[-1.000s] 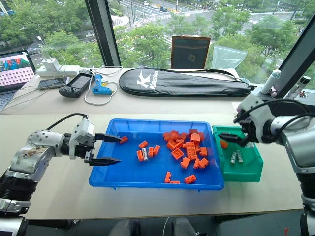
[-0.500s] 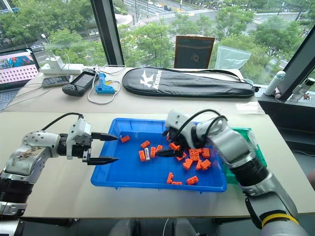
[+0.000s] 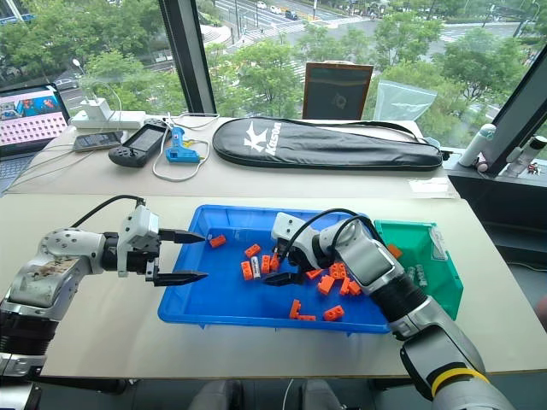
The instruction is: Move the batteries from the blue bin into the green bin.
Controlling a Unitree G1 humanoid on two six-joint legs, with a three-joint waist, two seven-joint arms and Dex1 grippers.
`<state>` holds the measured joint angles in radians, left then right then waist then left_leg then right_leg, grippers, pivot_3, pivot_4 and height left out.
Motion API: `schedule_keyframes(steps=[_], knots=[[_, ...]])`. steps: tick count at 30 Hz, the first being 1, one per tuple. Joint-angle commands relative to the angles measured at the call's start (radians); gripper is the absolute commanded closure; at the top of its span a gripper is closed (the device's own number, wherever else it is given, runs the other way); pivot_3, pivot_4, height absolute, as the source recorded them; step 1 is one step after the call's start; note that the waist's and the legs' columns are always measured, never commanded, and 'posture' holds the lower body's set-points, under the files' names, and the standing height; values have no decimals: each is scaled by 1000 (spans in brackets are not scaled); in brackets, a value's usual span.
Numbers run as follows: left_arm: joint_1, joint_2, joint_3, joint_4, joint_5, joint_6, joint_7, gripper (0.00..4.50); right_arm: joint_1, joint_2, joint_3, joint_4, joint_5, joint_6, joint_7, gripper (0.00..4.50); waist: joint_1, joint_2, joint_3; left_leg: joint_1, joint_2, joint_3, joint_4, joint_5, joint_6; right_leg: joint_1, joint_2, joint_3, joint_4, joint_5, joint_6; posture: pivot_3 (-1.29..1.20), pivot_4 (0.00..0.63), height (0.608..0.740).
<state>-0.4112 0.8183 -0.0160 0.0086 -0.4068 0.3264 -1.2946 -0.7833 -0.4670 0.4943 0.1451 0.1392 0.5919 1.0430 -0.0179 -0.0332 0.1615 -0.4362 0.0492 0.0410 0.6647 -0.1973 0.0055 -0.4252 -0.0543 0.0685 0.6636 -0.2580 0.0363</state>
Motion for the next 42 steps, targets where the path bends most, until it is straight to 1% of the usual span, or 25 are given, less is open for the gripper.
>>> schedule_keyframes(steps=[1, 5, 6, 8, 10, 11, 17, 24, 27, 28, 30, 33, 34, 36, 40, 41, 42], knots=[[-7, 7, 23, -19, 0, -19, 6, 0, -13, 30, -28, 25, -3, -33, 7, 32, 0, 0, 0, 0, 0, 0, 0, 0, 0, 0, 0, 0, 0, 0, 0, 0, 150, 733], [-11, 6, 24, -9, 3, -21, 8, 0, 4, 37, -25, 29, -11, -38, 9, 1012, 0, 0, 0, 0, 0, 0, 0, 0, 0, 0, 0, 0, 0, 0, 0, 0, 150, 733], [-12, 6, 24, -9, 3, -20, 8, 0, 10, 35, -27, 28, -12, -41, 10, 1432, 0, 0, 0, 0, 0, 0, 0, 0, 0, 0, 0, 0, 0, 0, 0, 0, 150, 733], [-17, 3, 25, -6, 2, -18, 9, 0, 19, 29, -31, 29, -16, -46, 11, 2027, 0, 0, 0, 0, 0, 0, 0, 0, 0, 0, 0, 0, 0, 0, 0, 0, 150, 733], [-21, 1, 24, -2, 2, -18, 9, 0, 25, 21, -38, 26, -17, -49, 12, 2773, 0, 0, 0, 0, 0, 0, 0, 0, 0, 0, 0, 0, 0, 0, 0, 0, 150, 733], [-23, 0, 23, 0, 3, -20, 9, 0, 29, 16, -43, 23, -17, -49, 13, 3029, 0, 0, 0, 0, 0, 0, 0, 0, 0, 0, 0, 0, 0, 0, 0, 0, 150, 733], [-35, -10, 12, 9, 10, -25, 8, 0, 36, -30, -102, -41, 6, -12, 24, 3018, 1, 0, 0, 0, 0, 0, 0, 0, 0, 0, 0, 0, 0, 0, 0, 0, 150, 733], [-49, -23, 4, 18, 20, -29, 2, 0, 39, -168, -206, -158, 35, 76, 44, 3018, 3, 0, 0, 0, 0, 0, 0, 0, 0, 0, 0, 0, 0, 0, 0, 0, 150, 733], [-53, -28, -1, 22, 23, -34, 0, 0, 43, -217, -223, -157, 15, 81, 26, 3018, 3, 0, 0, 0, 0, 0, 0, 0, 0, 0, 0, 0, 0, 0, 0, 0, 150, 733], [-57, -32, -5, 26, 25, -36, 0, 0, 41, -229, -234, -139, -5, 82, -4, 3018, 3, 0, 0, 0, 0, 0, 0, 0, 0, 0, 0, 0, 0, 0, 0, 0, 150, 733], [-64, -39, -11, 31, 29, -41, -2, 0, 37, -238, -256, -112, -12, 104, -39, 3018, 2, 0, 0, 0, 0, 0, 0, 0, 0, 0, 0, 0, 0, 0, 0, 0, 150, 733], [-75, -45, -14, 38, 33, -40, -6, 0, 33, -240, -256, -113, -13, 127, -52, 3018, 0, 0, 0, 0, 0, 0, 0, 0, 0, 0, 0, 0, 0, 0, 0, 0, 150, 733], [-78, -45, -14, 40, 34, -41, -7, 0, 28, -238, -252, -116, -20, 123, -59, 2017, -1, 0, 0, 0, 0, 0, 0, 0, 0, 0, 0, 0, 0, 0, 0, 0, 150, 733], [-78, -43, -14, 42, 36, -44, -8, 0, 19, -229, -247, -124, -28, 119, -73, 1553, -1, 0, 0, 0, 0, 0, 0, 0, 0, 0, 0, 0, 0, 0, 0, 0, 150, 733], [-75, -41, -11, 42, 39, -44, -10, 0, -6, -170, -236, -147, -35, 127, -117, 171, -3, 0, 0, 0, 0, 0, 0, 0, 0, 0, 0, 0, 0, 0, 0, 0, 150, 733], [-74, -41, -9, 42, 40, -44, -10, 0, -9, -150, -233, -157, -29, 145, -125, 49, -4, 0, 0, 0, 0, 0, 0, 0, 0, 0, 0, 0, 0, 0, 0, 0, 150, 733], [-72, -40, -7, 40, 40, -43, -10, 0, -8, -134, -224, -172, -21, 168, -122, 49, -3, 0, 0, 0, 0, 0, 0, 0, 0, 0, 0, 0, 0, 0, 0, 0, 150, 733]])
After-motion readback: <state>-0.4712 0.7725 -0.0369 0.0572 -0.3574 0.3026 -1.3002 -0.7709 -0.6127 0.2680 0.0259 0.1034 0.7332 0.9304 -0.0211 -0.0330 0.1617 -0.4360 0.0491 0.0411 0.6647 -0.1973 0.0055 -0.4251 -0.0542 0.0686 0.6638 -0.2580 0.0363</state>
